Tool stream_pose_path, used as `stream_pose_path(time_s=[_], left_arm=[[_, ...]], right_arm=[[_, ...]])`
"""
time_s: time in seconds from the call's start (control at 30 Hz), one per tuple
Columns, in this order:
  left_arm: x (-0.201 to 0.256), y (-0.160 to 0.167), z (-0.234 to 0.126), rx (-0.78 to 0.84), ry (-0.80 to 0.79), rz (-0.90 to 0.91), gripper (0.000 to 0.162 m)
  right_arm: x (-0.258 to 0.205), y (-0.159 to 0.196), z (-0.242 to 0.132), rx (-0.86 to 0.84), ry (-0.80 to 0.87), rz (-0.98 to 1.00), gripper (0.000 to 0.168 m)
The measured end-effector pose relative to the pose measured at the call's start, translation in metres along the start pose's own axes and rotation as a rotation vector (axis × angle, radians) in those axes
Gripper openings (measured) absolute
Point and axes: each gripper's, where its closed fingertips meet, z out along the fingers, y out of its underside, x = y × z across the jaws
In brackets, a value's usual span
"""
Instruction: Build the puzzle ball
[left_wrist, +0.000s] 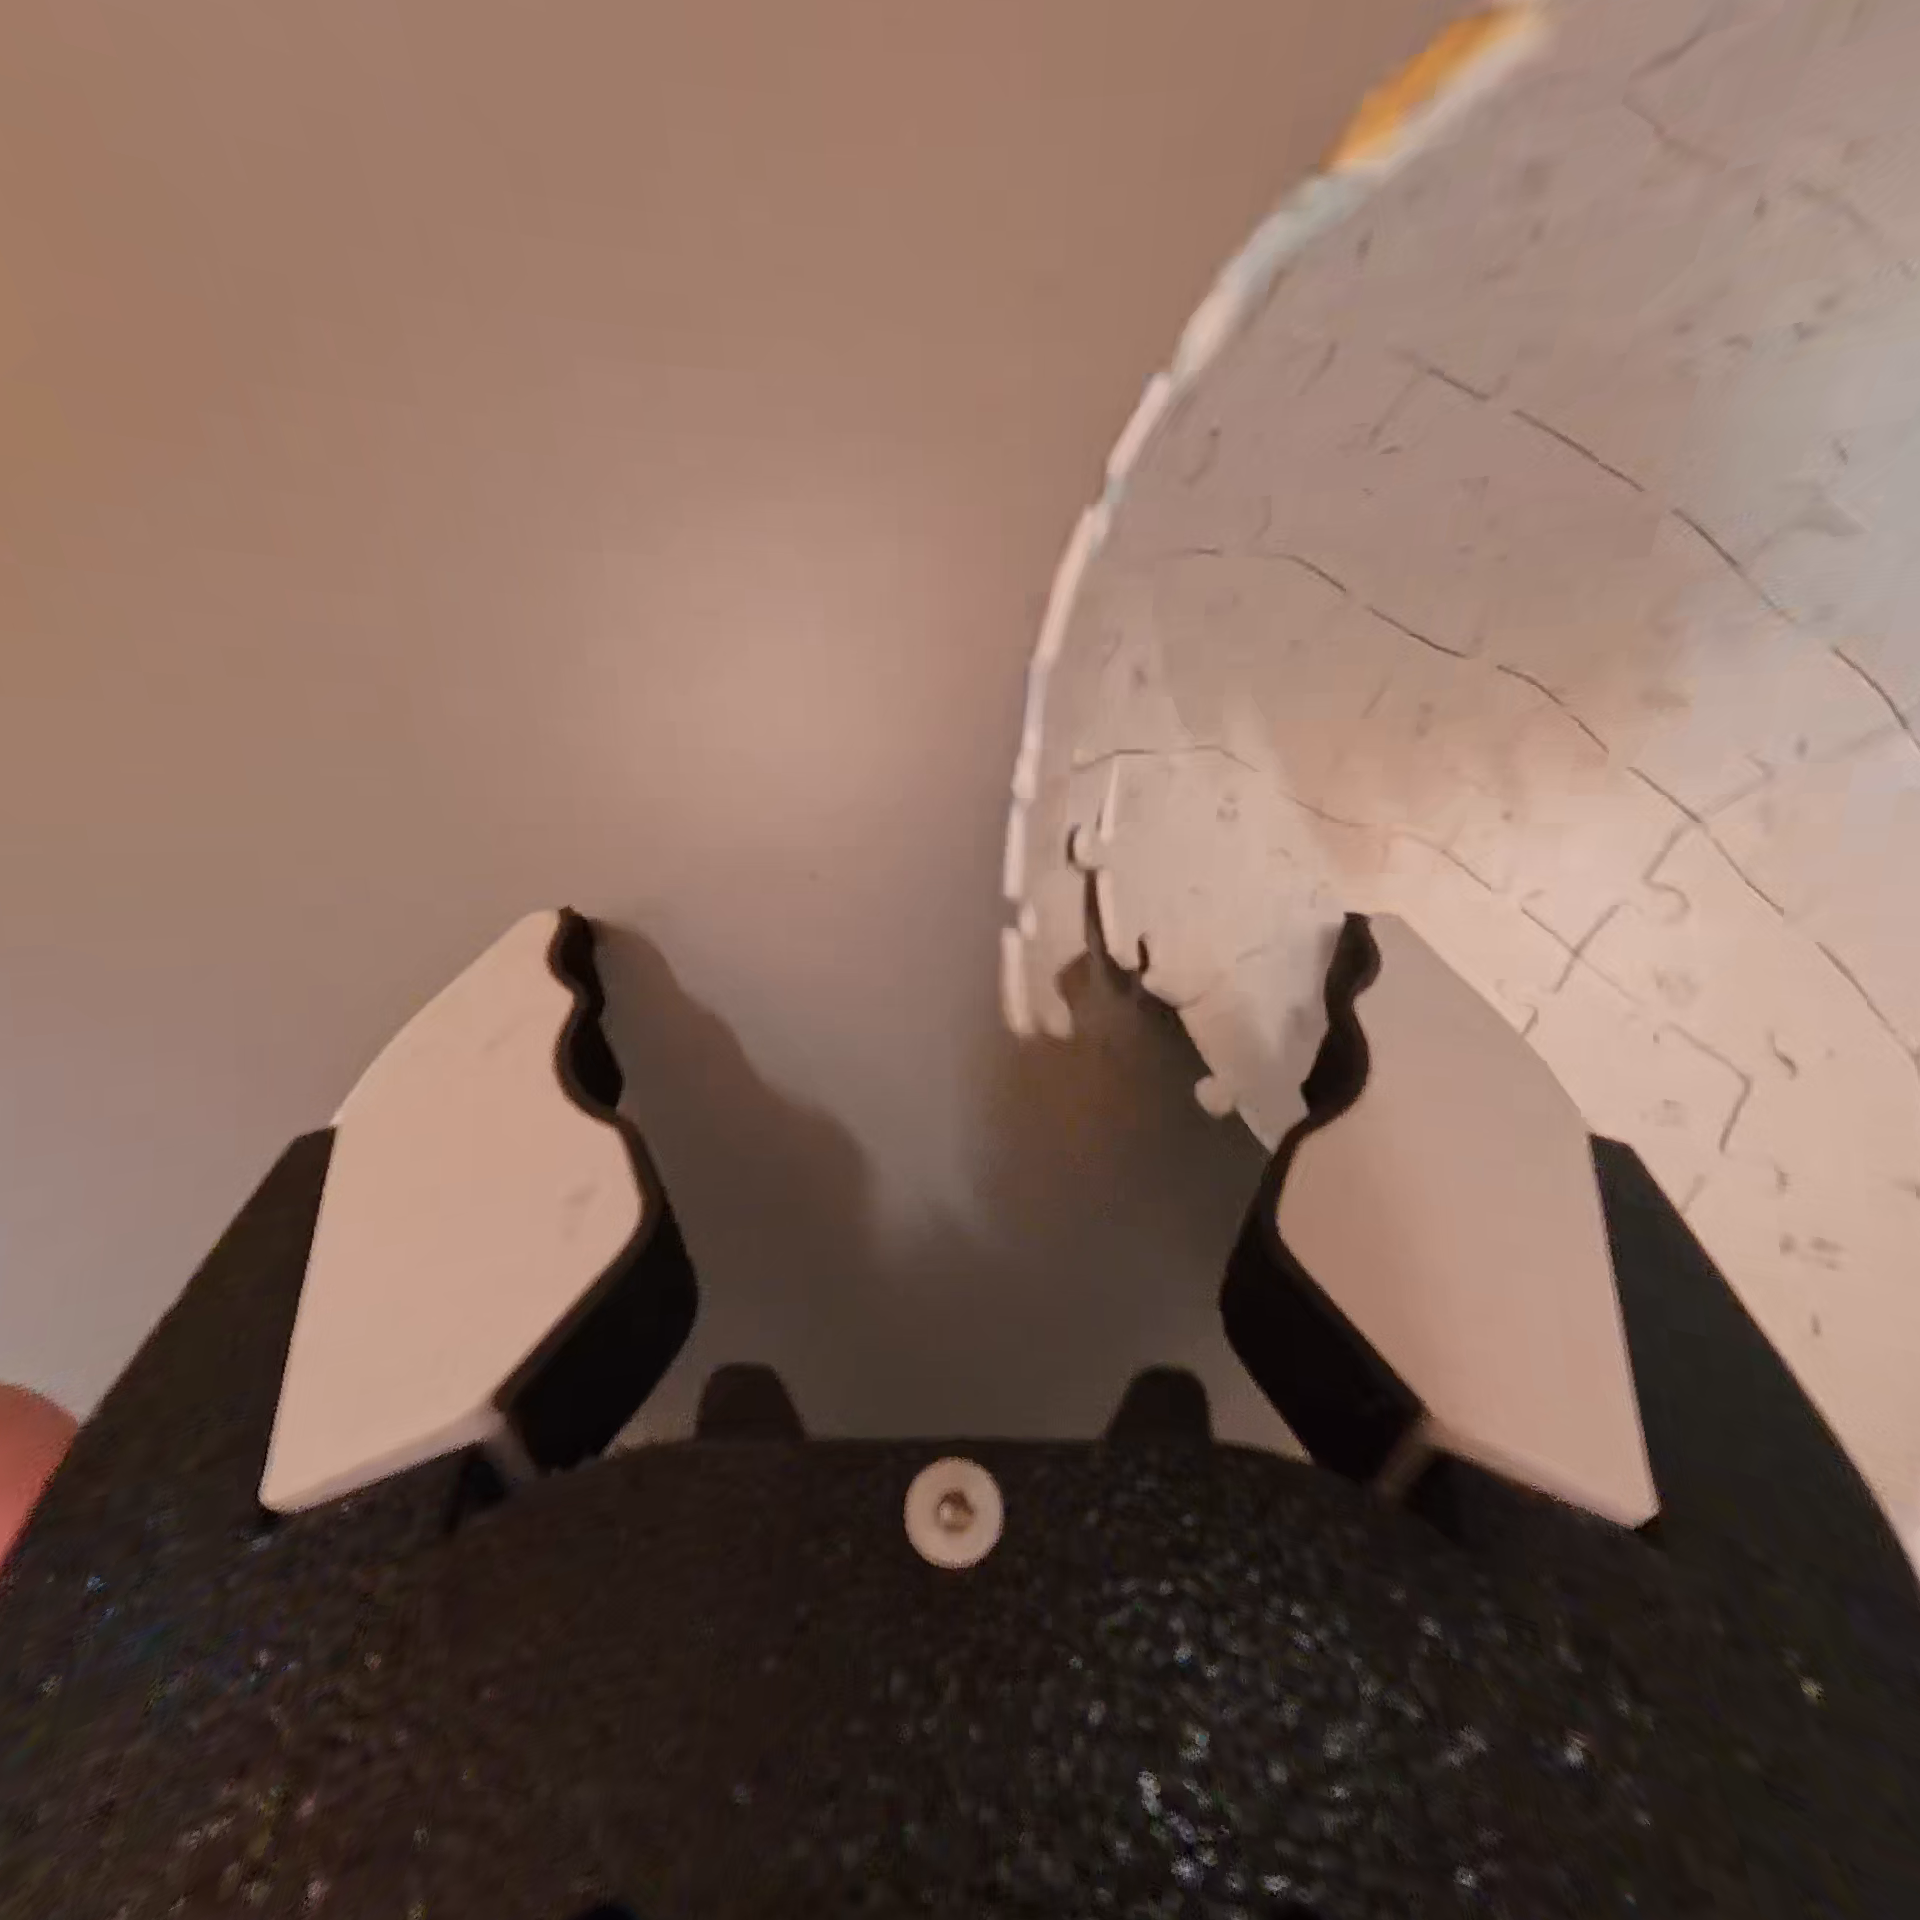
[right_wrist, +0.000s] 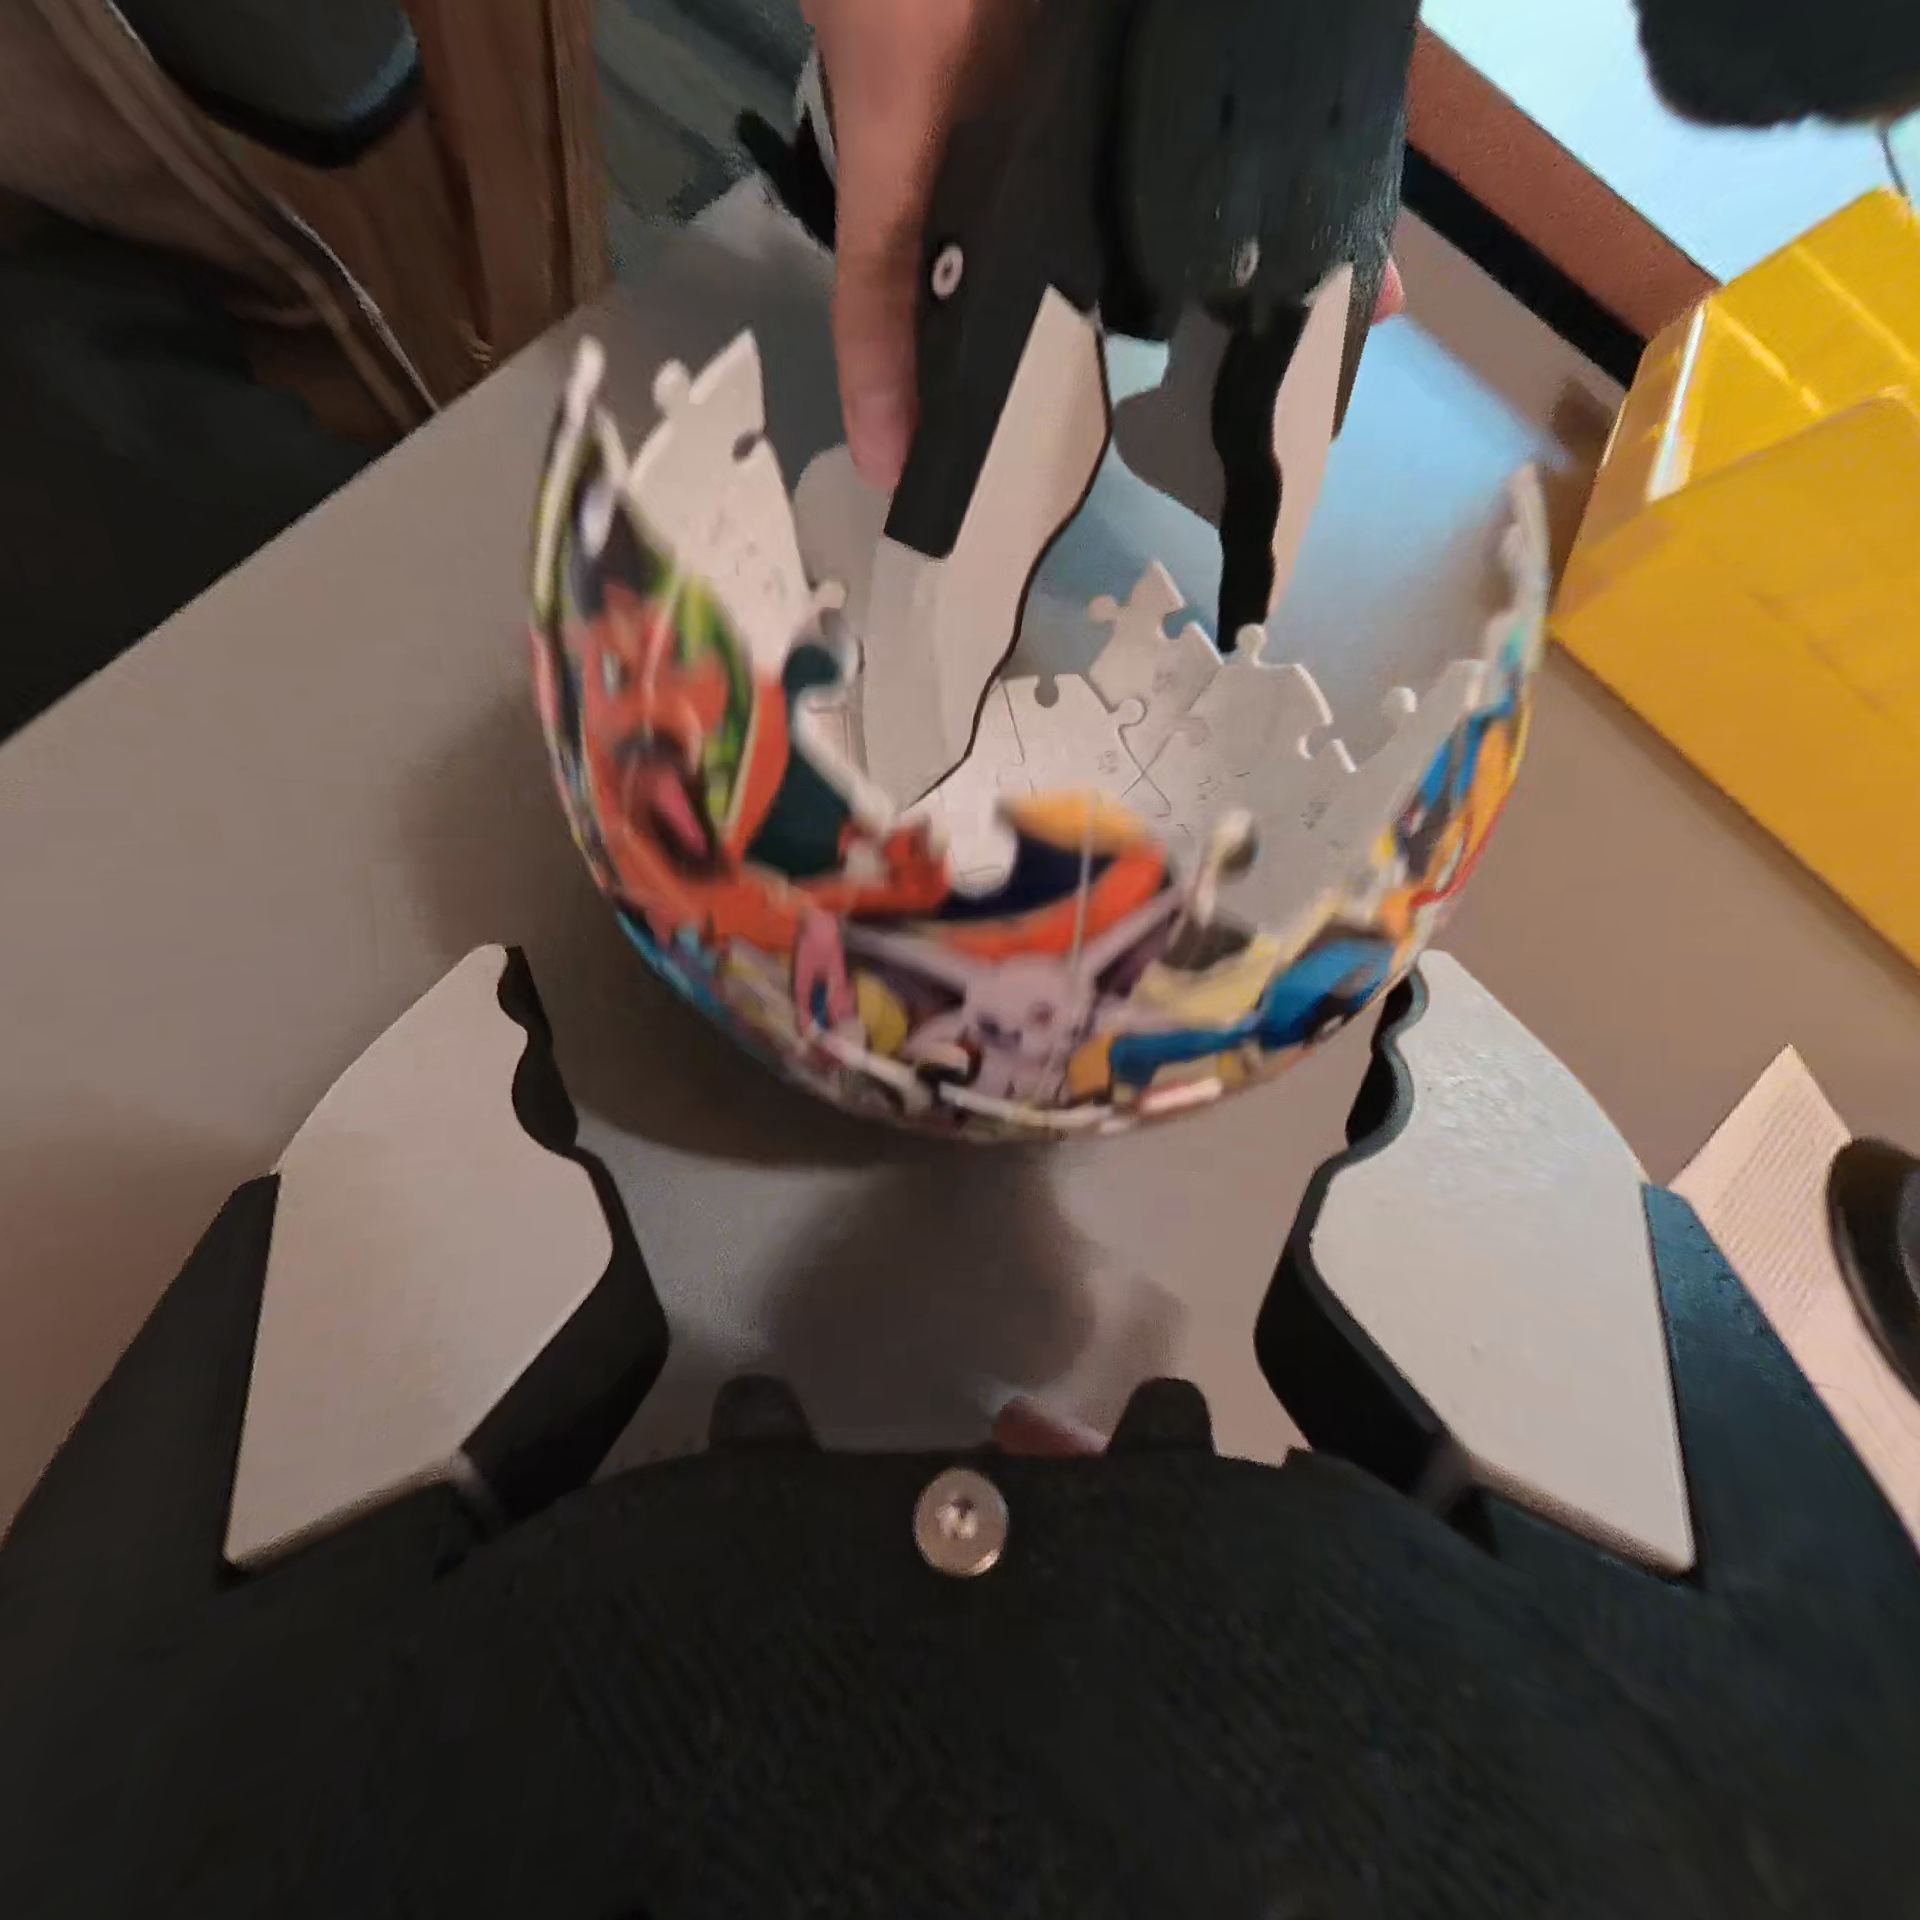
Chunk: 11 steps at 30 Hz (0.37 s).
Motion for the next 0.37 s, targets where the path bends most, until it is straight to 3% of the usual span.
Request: stream_pose_path(time_s=[0.13, 0.27, 0.37], left_arm=[[-0.002, -0.001, 0.001, 0.003, -0.005, 0.003, 0.131], [-0.003, -0.006, 0.004, 0.004, -0.011, 0.002, 0.13], [-0.003, -0.013, 0.007, 0.013, -0.016, 0.012, 0.131]], right_arm=[[-0.006, 0.012, 0.009, -0.014, -0.063, 0.056, 0.145], [0.001, -0.005, 0.014, 0.059, 0.023, -0.006, 0.143], [0.009, -0.015, 0.008, 0.08, 0.067, -0.004, 0.122]])
